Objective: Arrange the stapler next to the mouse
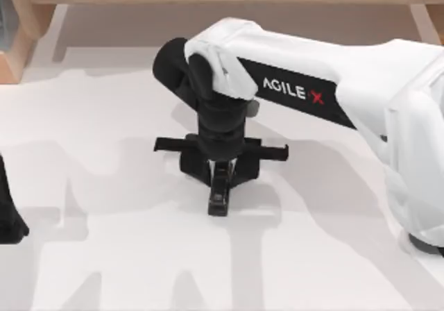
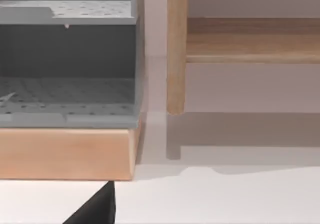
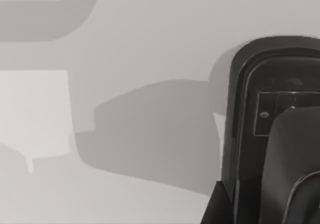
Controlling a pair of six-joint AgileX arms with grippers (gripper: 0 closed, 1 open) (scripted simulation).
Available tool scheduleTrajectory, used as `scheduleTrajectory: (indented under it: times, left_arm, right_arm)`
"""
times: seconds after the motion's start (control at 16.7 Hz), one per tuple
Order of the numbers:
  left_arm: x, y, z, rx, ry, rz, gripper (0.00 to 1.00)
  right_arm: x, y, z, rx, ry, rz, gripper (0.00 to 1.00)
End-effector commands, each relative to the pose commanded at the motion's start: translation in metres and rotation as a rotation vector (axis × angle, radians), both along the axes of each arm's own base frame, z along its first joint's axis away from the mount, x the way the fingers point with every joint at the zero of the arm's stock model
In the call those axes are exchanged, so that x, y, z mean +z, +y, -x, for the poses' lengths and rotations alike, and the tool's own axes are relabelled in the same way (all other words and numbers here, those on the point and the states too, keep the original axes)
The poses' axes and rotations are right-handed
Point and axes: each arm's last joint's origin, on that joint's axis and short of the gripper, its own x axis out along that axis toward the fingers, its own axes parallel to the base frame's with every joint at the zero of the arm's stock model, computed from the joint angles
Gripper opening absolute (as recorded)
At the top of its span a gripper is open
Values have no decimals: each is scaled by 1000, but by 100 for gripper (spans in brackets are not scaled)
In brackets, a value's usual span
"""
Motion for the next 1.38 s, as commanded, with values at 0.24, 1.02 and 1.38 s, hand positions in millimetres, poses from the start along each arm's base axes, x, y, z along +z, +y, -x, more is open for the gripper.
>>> scheduleTrajectory:
  times: [0.24,1.02,1.38]
  left_arm:
    - [0,0,0,0,0,0,100]
    - [0,0,0,0,0,0,100]
    - [0,0,0,0,0,0,100]
  right_arm:
    - [0,0,0,0,0,0,0]
    - [30,-1,-1,-4,-1,0,0]
    - [41,-15,-11,8,-25,-21,0]
